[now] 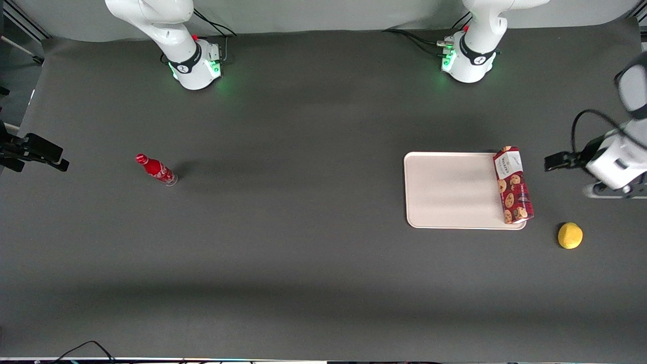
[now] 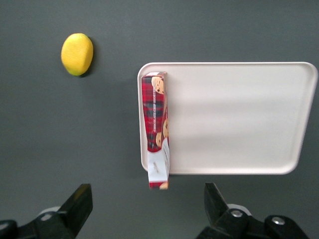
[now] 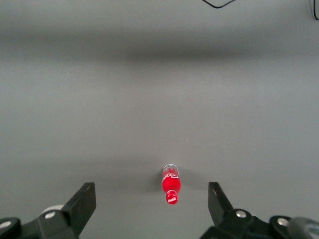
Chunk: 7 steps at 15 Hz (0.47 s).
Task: Place red cookie box on tray
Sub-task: 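Open the left gripper and withdraw it away from the tray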
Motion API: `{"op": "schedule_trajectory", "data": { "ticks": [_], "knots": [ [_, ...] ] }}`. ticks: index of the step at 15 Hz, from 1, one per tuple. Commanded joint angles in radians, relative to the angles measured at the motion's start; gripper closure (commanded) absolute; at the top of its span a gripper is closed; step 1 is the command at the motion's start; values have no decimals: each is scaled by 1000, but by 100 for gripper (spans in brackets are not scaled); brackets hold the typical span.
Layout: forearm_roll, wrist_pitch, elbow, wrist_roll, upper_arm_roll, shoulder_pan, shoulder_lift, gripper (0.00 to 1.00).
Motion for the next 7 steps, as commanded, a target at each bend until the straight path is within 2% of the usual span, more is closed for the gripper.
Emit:
{"op": "schedule_trajectory", "data": {
  "ticks": [1,4,7],
  "knots": [
    [-10,-179,172,-22,-41,-4,-41,0],
    [-12,-331,347,-38,-53,-4,-31,0],
    [-25,-368,386,-4,-55,-4,-32,0]
  ]
}}
